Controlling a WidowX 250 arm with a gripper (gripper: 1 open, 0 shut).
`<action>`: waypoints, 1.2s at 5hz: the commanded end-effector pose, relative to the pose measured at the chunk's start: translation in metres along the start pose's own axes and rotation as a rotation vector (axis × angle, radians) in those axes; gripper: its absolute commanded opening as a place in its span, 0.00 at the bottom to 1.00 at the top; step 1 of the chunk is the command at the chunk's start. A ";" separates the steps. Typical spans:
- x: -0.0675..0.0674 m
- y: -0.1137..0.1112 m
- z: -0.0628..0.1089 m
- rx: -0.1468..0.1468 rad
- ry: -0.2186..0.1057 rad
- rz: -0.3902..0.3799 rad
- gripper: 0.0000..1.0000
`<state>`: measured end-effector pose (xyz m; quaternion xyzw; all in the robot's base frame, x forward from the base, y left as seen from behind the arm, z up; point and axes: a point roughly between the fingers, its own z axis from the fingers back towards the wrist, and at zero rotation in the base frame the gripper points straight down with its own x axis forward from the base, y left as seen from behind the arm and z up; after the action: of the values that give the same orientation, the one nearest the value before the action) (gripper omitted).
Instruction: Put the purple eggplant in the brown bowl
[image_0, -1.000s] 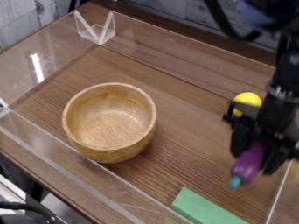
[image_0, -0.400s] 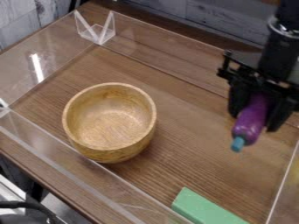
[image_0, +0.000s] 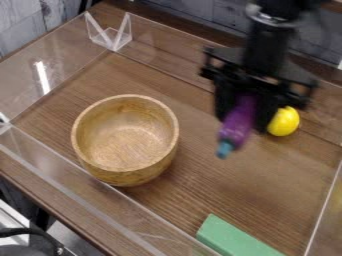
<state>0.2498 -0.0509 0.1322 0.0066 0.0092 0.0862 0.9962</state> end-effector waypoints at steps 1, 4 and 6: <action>-0.005 0.044 0.010 -0.003 -0.036 0.041 0.00; -0.019 0.131 -0.007 0.019 -0.012 0.052 0.00; -0.029 0.113 -0.021 0.012 0.004 0.034 0.00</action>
<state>0.1977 0.0556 0.1009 0.0075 0.0414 0.1014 0.9940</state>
